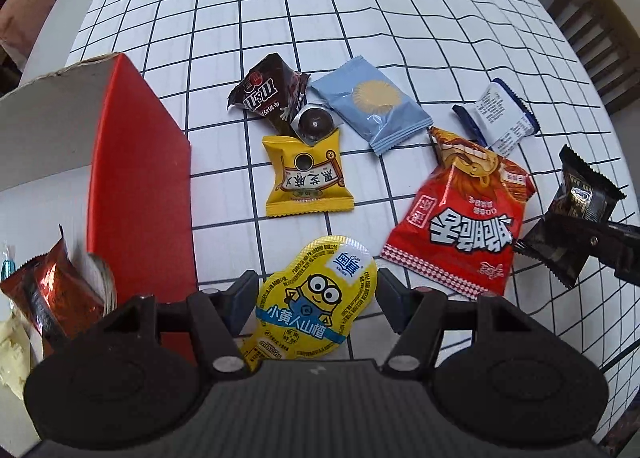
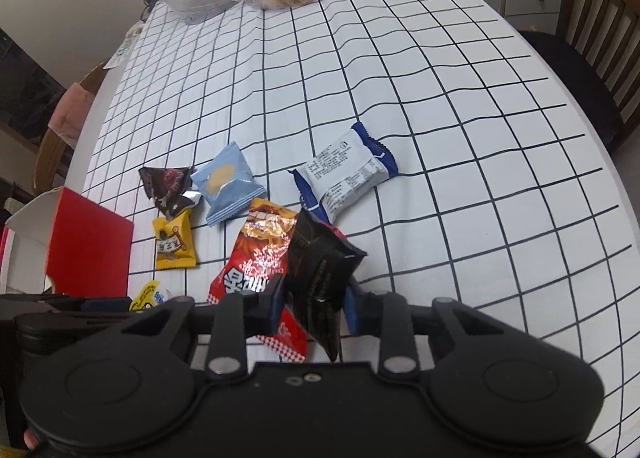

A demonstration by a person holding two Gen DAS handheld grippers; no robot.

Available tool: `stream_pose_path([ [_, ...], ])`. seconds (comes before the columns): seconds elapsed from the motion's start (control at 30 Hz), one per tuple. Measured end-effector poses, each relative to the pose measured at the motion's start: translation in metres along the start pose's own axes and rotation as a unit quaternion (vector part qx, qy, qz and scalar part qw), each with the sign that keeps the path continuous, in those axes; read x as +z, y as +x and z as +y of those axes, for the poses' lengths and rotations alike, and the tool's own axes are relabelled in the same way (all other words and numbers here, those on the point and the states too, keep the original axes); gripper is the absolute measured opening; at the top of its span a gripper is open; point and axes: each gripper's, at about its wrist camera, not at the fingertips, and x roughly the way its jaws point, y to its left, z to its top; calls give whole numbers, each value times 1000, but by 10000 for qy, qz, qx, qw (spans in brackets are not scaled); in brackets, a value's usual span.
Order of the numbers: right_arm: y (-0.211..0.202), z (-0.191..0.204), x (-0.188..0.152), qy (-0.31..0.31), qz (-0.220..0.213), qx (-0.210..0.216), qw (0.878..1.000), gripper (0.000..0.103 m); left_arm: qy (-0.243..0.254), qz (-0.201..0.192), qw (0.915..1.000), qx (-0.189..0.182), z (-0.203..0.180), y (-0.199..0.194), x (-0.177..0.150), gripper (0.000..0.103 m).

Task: Organize snacks
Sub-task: 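Grasp the Minion jelly cup with the left gripper while the right grasps the black chocolate bag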

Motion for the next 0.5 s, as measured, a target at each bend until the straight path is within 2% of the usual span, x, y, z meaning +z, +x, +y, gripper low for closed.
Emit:
stream_pose_path([
  [0.23,-24,-1,-15,-105,-90,129,9998,25,-258,-98,9995,-153,-2,-23,-11,63],
  [0.5,-57,15,-32,-399,-156,353,9985,25,-387,-288,9986,-224,-10,-61,-34,64],
])
